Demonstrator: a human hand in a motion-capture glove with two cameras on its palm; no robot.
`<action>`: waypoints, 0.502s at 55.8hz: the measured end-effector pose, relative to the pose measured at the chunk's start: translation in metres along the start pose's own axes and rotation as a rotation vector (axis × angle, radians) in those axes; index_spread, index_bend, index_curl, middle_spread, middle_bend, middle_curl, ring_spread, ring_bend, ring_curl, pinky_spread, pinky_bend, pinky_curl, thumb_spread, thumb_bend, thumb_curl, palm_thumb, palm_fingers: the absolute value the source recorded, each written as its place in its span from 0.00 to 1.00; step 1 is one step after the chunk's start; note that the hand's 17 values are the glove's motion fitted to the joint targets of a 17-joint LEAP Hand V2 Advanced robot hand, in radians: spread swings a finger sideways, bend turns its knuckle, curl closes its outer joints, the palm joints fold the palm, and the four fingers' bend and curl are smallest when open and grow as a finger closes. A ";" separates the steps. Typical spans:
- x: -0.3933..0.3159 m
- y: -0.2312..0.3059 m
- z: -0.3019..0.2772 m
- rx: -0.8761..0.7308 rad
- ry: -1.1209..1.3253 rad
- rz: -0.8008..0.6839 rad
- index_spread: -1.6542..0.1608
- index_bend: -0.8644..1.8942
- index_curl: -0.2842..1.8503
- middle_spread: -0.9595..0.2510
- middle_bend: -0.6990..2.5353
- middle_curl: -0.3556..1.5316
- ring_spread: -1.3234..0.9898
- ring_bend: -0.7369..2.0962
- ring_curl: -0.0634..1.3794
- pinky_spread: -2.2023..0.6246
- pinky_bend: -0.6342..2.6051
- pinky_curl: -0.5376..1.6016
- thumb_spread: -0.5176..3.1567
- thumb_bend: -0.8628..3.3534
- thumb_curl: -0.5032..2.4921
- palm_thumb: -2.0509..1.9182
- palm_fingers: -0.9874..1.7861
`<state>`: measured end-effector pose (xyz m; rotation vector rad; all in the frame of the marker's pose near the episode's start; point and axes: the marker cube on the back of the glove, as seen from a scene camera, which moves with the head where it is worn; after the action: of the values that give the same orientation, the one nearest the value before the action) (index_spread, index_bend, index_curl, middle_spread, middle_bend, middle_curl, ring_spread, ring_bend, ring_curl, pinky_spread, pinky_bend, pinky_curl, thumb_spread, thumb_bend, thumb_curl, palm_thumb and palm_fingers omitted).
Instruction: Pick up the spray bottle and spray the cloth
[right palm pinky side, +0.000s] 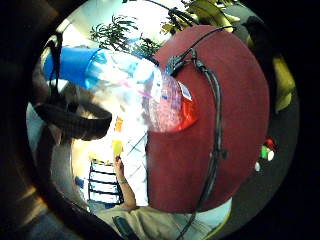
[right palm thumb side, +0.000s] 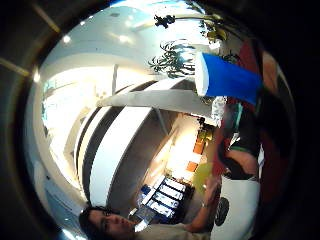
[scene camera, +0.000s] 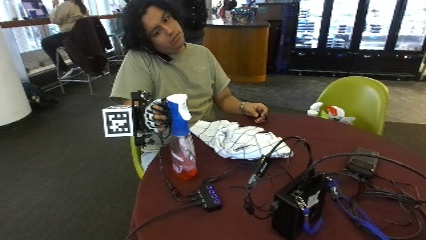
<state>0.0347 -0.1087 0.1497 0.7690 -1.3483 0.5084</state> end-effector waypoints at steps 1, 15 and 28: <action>0.001 -0.002 0.001 0.014 -0.007 -0.003 0.77 0.36 0.27 0.73 0.31 0.41 0.52 0.46 0.33 0.73 0.36 0.44 0.41 0.21 0.34 0.78 0.83; 0.003 -0.013 0.012 0.033 -0.037 -0.024 0.77 0.53 0.37 0.65 0.42 0.52 0.49 0.56 0.44 0.72 0.45 0.52 0.47 0.22 0.36 0.78 0.86; 0.001 -0.003 0.005 -0.004 0.125 -0.027 0.78 0.58 0.43 0.64 0.47 0.59 0.49 0.61 0.50 0.72 0.49 0.57 0.51 0.23 0.38 0.78 0.80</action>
<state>0.0335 -0.1140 0.1505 0.7397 -1.2216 0.5233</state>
